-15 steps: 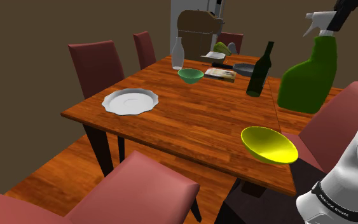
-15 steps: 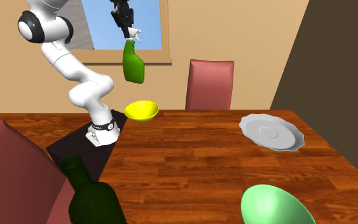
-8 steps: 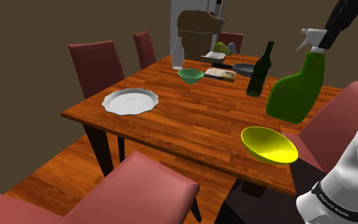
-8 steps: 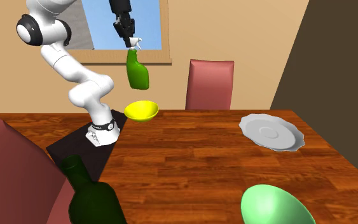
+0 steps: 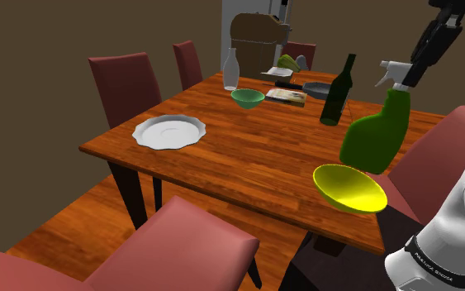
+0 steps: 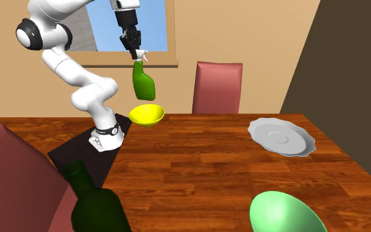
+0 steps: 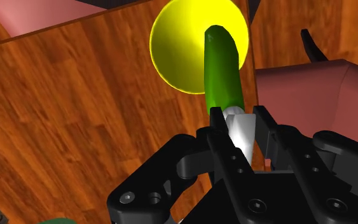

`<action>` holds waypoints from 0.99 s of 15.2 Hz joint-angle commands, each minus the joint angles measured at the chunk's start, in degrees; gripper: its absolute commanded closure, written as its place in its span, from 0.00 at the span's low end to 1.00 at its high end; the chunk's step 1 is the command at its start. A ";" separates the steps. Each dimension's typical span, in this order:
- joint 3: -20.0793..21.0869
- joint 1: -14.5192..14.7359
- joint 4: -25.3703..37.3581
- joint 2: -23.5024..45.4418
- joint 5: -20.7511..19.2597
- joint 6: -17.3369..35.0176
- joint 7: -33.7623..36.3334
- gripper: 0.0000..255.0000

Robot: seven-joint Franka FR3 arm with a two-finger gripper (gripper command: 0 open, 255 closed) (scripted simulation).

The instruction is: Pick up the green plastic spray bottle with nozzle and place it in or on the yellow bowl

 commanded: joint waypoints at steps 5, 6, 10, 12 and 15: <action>0.24 0.05 -6.52 -2.77 0.20 3.78 -0.30 1.00; 0.28 0.06 -7.54 -3.19 0.24 4.38 -0.35 1.00; 0.43 0.11 -11.56 -4.84 0.38 6.74 -0.54 1.00; 0.53 0.14 -13.92 -5.78 0.47 8.16 -0.66 1.00; 0.54 0.14 -13.92 -5.78 0.48 8.16 -0.66 1.00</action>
